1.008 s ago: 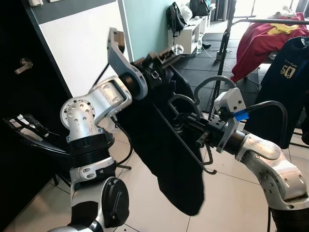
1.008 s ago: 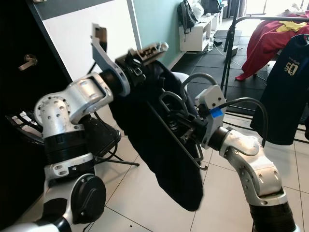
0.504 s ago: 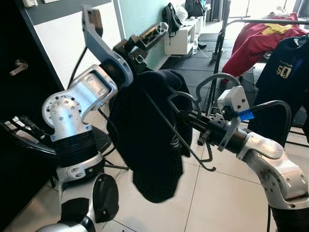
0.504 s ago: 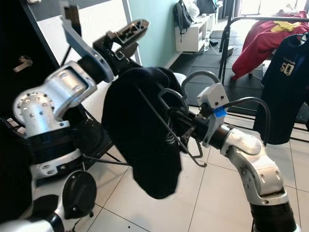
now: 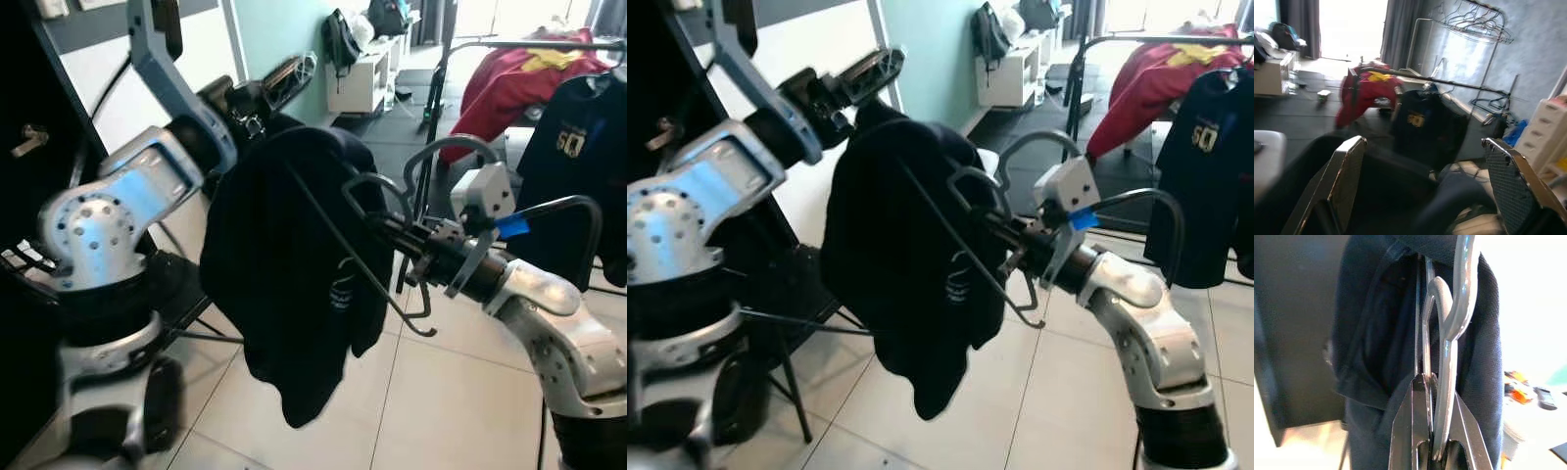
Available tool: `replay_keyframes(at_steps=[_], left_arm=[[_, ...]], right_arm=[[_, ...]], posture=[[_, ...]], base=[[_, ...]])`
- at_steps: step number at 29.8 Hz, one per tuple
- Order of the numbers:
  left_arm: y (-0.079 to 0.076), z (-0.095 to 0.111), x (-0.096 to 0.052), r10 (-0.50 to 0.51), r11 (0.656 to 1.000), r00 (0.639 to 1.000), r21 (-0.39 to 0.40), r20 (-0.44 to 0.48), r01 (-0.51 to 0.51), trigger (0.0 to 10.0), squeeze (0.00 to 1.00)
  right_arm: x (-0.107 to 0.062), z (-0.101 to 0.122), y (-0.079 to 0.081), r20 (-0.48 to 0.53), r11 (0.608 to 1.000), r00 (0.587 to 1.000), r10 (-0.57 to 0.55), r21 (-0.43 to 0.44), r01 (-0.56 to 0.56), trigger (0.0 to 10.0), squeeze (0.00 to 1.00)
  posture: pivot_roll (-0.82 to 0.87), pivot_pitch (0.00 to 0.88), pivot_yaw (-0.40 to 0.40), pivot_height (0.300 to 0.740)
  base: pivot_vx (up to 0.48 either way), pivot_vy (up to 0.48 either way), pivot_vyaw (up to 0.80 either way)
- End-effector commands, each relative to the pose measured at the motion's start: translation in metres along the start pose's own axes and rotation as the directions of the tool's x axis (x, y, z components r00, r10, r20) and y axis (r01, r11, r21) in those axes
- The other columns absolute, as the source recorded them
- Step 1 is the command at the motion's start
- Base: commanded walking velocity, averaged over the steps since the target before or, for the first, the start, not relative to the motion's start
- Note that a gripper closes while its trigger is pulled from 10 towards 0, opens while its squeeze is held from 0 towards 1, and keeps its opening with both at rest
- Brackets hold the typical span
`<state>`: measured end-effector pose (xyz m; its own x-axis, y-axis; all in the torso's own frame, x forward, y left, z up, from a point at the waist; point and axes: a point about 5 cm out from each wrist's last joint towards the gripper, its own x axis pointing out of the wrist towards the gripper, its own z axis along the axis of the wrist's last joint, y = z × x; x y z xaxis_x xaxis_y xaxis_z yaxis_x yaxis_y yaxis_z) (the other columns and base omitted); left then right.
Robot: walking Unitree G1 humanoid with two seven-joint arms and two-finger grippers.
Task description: Hang hanger
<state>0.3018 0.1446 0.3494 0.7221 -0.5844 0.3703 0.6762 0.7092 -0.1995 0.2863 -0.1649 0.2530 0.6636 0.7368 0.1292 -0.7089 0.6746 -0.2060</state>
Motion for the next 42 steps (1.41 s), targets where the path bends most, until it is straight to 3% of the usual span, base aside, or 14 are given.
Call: replay_keyframes(at_steps=[1, 2, 4, 6, 10, 13, 14, 15, 17, 23, 25, 33, 41, 42], left_arm=[[-0.004, 0.004, -0.007, -0.044, 0.996, 0.999, 0.08, 0.001, 0.043, 10.0, 0.7], [-0.006, 0.012, -0.032, -0.107, 0.98, 0.994, 0.173, 0.019, 0.102, 10.0, 0.0], [-0.007, 0.014, -0.038, -0.124, 0.975, 0.992, 0.191, 0.025, 0.116, 10.0, 0.0], [-0.009, 0.011, -0.046, -0.143, 0.953, 0.989, 0.266, -0.023, 0.144, 10.0, 0.0], [-0.009, 0.011, -0.046, -0.143, 0.953, 0.989, 0.266, -0.023, 0.144, 10.0, 0.0], [-0.006, -0.024, -0.048, -0.051, 0.855, 0.986, 0.503, -0.161, 0.126, 10.0, 0.0], [-0.006, -0.024, -0.048, -0.051, 0.855, 0.986, 0.503, -0.161, 0.126, 10.0, 0.0], [-0.007, -0.032, -0.046, -0.04, 0.825, 0.984, 0.549, -0.172, 0.13, 10.0, 0.0], [-0.007, -0.032, -0.046, -0.04, 0.825, 0.984, 0.549, -0.172, 0.13, 10.0, 0.0], [-0.003, -0.047, -0.037, 0.003, 0.767, 0.986, 0.633, -0.167, 0.105, 10.0, 0.0], [0.004, -0.05, -0.034, 0.052, 0.734, 0.987, 0.675, -0.155, 0.067, 10.0, 0.0], [0.022, -0.042, -0.032, 0.177, 0.661, 0.982, 0.747, -0.061, -0.073, 10.0, 0.0], [0.022, -0.042, -0.03, 0.181, 0.651, 0.983, 0.752, -0.014, -0.109, 10.0, 0.0], [0.021, -0.043, -0.03, 0.172, 0.656, 0.985, 0.748, -0.017, -0.102, 4.0, 0.0]], right_arm=[[0.001, 0.011, 0.001, 0.06, 1.0, 0.998, 0.015, -0.025, -0.014, 10.0, 0.0], [0.0, 0.011, -0.005, 0.05, 0.999, 0.999, -0.004, -0.034, 0.006, 10.0, 0.0], [-0.001, 0.011, -0.007, 0.047, 0.999, 0.999, -0.01, -0.037, 0.012, 10.0, 0.0], [-0.001, 0.012, -0.01, 0.048, 0.999, 0.999, -0.016, -0.039, 0.018, 10.0, 0.0], [-0.001, 0.012, -0.01, 0.048, 0.999, 0.999, -0.016, -0.039, 0.018, 10.0, 0.0], [0.004, 0.016, -0.01, 0.058, 0.999, 0.998, 0.011, -0.042, -0.008, 10.0, 0.0], [0.004, 0.016, -0.01, 0.058, 0.999, 0.998, 0.011, -0.042, -0.008, 10.0, 0.0], [0.005, 0.016, -0.01, 0.061, 0.999, 0.998, 0.022, -0.043, -0.019, 10.0, 0.0], [0.005, 0.016, -0.01, 0.061, 0.999, 0.998, 0.022, -0.043, -0.019, 10.0, 0.0], [0.005, 0.02, -0.005, 0.072, 0.998, 0.996, 0.058, -0.041, -0.055, 10.0, 0.0], [0.004, 0.02, -0.002, 0.074, 0.997, 0.995, 0.073, -0.04, -0.07, 10.0, 0.0], [0.003, 0.021, 0.001, 0.075, 0.994, 0.992, 0.102, -0.036, -0.099, 10.0, 0.0], [0.004, 0.019, 0.003, 0.071, 0.993, 0.991, 0.116, -0.033, -0.113, 10.0, 0.0], [0.004, 0.018, 0.003, 0.069, 0.993, 0.991, 0.113, -0.034, -0.111, 10.0, 0.0]], posture=[[-0.12, 0.0, 0.087, 0.74], [-0.11, 0.0, 0.075, 0.74], [-0.11, 0.0, 0.075, 0.74], [-0.1, 0.0, 0.068, 0.74], [-0.1, 0.0, 0.068, 0.74], [-0.09, 0.0, 0.046, 0.74], [-0.09, 0.0, 0.046, 0.74], [-0.09, 0.0, 0.044, 0.74], [-0.09, 0.0, 0.044, 0.74], [-0.1, 0.0, 0.051, 0.74], [-0.1, 0.0, 0.054, 0.74], [-0.1, 0.0, 0.055, 0.74], [-0.1, 0.0, 0.053, 0.74], [-0.1, 0.0, 0.051, 0.74]], base=[[0.0, 0.0, 0.0], [0.0, 0.0, 0.0], [0.0, 0.0, 0.0], [0.0, 0.0, 0.0], [0.0, 0.0, 0.0], [0.0, 0.0, 0.0], [0.0, 0.0, 0.0], [0.0, 0.0, 0.0], [0.0, 0.0, 0.0], [0.0, 0.0, 0.0], [0.0, 0.0, 0.0], [0.0, 0.0, 0.0], [0.0, 0.0, 0.0], [0.0, 0.0, 0.0]])
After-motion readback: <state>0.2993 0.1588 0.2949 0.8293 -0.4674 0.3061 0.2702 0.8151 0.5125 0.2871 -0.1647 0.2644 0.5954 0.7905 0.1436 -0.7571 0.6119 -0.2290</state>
